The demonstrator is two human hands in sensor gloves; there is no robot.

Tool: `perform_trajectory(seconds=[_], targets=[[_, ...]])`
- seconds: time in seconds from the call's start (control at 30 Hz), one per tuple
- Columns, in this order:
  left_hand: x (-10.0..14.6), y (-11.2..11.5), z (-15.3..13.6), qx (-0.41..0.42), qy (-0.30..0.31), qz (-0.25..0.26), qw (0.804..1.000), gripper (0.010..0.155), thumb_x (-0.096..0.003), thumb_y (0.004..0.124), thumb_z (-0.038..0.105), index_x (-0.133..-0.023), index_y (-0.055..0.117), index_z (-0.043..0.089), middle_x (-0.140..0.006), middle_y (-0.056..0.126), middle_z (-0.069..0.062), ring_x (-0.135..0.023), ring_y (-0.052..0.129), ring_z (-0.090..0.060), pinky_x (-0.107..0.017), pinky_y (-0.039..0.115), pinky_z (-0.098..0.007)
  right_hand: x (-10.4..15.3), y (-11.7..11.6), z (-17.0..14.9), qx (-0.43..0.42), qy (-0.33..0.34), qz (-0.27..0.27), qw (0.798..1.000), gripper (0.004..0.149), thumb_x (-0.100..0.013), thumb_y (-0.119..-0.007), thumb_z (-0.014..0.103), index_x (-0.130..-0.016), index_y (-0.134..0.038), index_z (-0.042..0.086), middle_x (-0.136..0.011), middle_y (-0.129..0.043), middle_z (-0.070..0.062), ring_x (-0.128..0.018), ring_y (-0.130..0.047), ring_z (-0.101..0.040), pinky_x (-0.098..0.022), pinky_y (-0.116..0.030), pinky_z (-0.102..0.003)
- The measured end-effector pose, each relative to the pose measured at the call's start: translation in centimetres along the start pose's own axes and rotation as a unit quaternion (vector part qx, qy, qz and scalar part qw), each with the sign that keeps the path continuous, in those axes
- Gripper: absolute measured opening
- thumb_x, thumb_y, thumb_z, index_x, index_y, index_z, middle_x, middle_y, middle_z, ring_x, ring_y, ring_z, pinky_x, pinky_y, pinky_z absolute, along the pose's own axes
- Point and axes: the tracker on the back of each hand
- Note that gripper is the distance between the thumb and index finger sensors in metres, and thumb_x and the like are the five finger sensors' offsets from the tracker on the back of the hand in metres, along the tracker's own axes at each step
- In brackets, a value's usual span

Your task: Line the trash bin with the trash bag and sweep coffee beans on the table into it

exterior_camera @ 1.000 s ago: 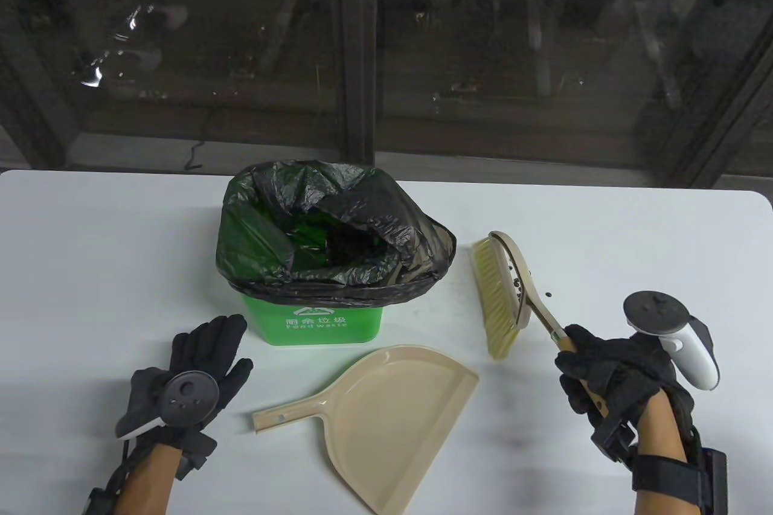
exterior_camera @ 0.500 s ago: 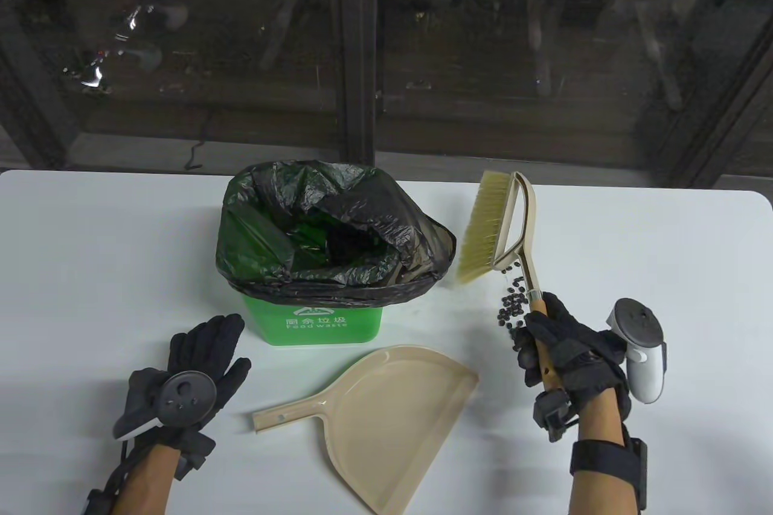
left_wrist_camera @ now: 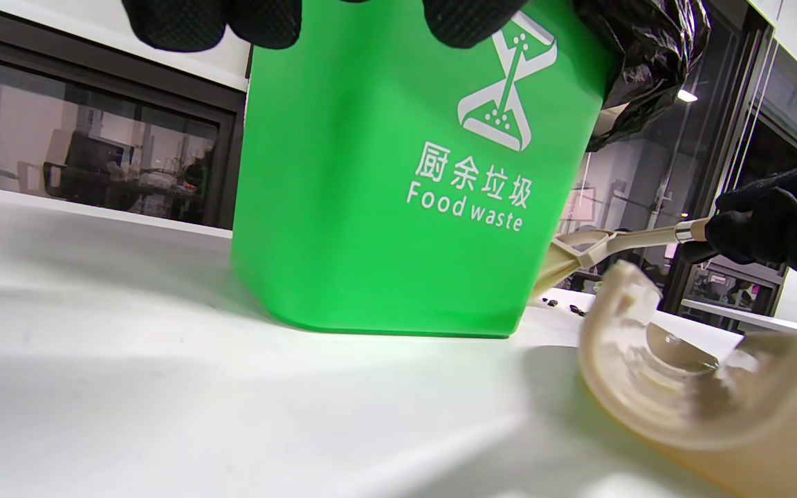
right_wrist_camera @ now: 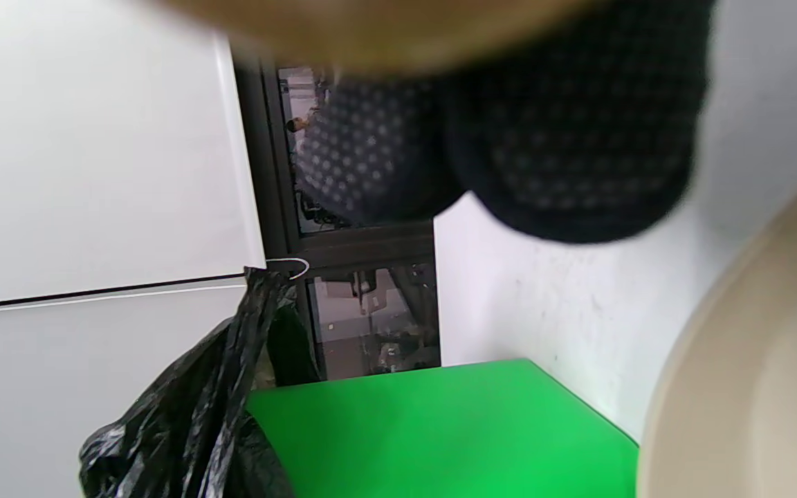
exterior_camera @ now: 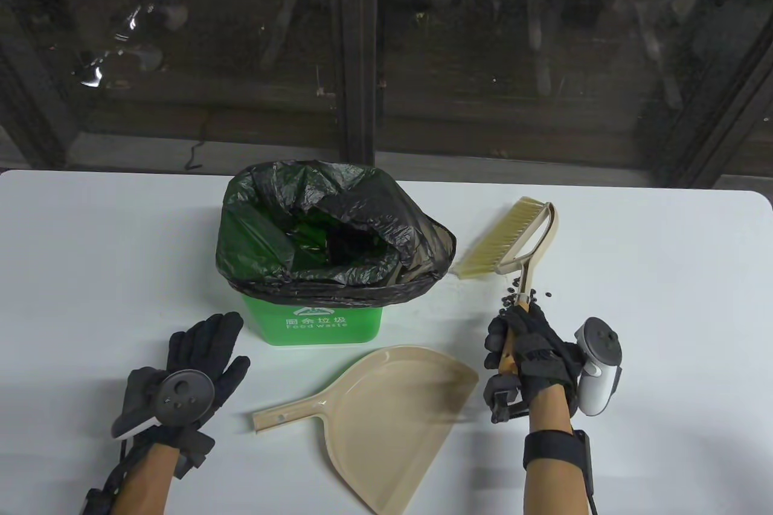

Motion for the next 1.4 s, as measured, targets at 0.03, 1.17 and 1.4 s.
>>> perform_trajectory(seconds=[0.03,1.17,1.4], targets=[[0.0,0.0,0.0,0.0,0.0,-0.001,1.0,0.065,-0.0746,0.051,0.032,-0.122,0.023,-0.003,-0.12,0.033,-0.037,-0.102,0.045,-0.068,-0.068,0.031,-0.078,0.2,0.1,-0.2,0.001,-0.006,-0.002,1.0,0.069,-0.059,-0.058,0.03,-0.1,-0.017,-0.008,-0.071,-0.082,-0.014,-0.031,-0.1,-0.006,-0.013,-0.094,-0.023],[0.3,-0.1,0.4,0.002,0.013,0.011,1.0,0.065,-0.0745,0.051,0.032,-0.121,0.023,-0.004,-0.119,0.033,-0.038,-0.101,0.045,-0.069,-0.068,0.031,-0.078,11.2,3.5,4.5,0.191,0.026,0.005,0.981,0.071,-0.058,-0.06,0.029,-0.099,-0.018,-0.01,-0.069,-0.084,-0.018,-0.025,-0.1,-0.007,-0.008,-0.094,-0.024],[0.3,-0.2,0.3,0.004,0.01,0.011,1.0,0.065,-0.0746,0.051,0.032,-0.121,0.023,-0.003,-0.119,0.033,-0.038,-0.101,0.045,-0.069,-0.068,0.031,-0.078,12.8,4.8,3.7,0.214,0.005,0.026,0.976,0.071,-0.058,-0.061,0.027,-0.099,-0.018,-0.012,-0.068,-0.084,-0.021,-0.024,-0.101,-0.008,-0.007,-0.094,-0.025]])
Point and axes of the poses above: the tracker on the back of each hand, its own z axis roughly to the thumb side, its own x axis roughly from the fingertips to the wrist, y = z × x
